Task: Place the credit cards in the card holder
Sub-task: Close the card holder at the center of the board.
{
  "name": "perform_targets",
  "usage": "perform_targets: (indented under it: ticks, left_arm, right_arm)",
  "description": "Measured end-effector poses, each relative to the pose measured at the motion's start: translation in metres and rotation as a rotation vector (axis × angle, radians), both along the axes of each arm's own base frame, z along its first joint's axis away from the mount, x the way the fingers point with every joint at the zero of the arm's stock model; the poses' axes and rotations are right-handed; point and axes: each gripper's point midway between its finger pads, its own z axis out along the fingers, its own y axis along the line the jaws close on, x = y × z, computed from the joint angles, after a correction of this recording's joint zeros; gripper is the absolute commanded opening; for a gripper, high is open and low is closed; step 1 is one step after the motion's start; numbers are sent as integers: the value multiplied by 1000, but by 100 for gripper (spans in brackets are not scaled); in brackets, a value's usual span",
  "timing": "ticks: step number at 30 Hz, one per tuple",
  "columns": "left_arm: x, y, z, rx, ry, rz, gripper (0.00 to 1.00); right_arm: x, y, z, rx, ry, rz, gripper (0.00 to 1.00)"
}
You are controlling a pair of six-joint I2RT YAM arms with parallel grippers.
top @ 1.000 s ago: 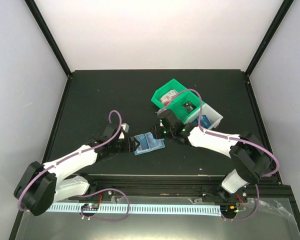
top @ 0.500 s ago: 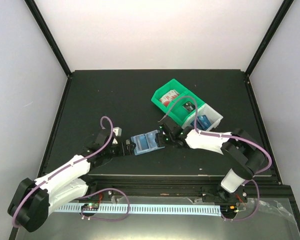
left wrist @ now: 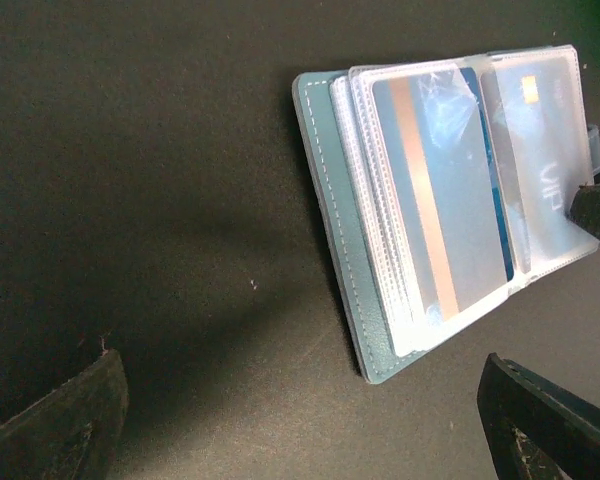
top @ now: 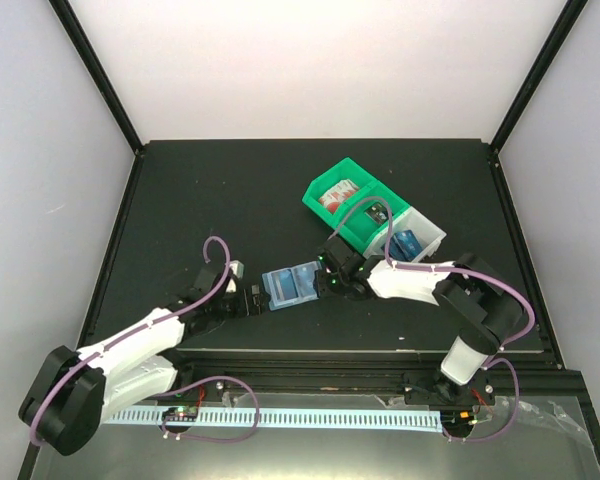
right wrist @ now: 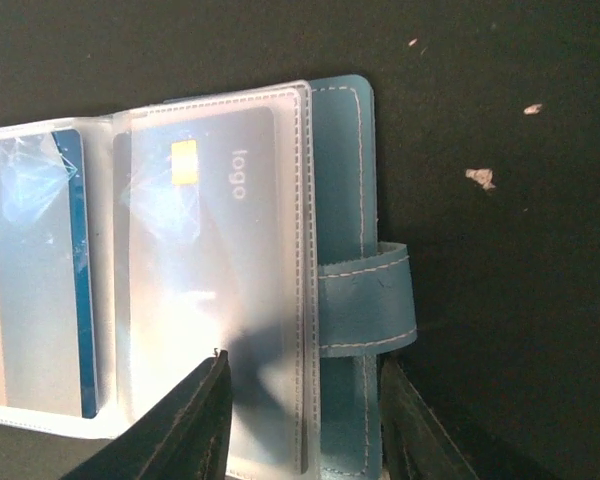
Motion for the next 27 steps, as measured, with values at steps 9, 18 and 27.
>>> perform_targets:
  ticks: [9,18,27]
  left_arm:
    - [-1,-8,-3,-58,16,0,93]
    - [11,-23,-2,-124,23,1,89]
    - [26,-41,1,-276,84,77,86]
  right_arm:
    - [-3,6,-2,35,21,3,37]
    - [-2,11,-3,63,24,0,37]
    - [-2,15,-3,91,30,-5,37]
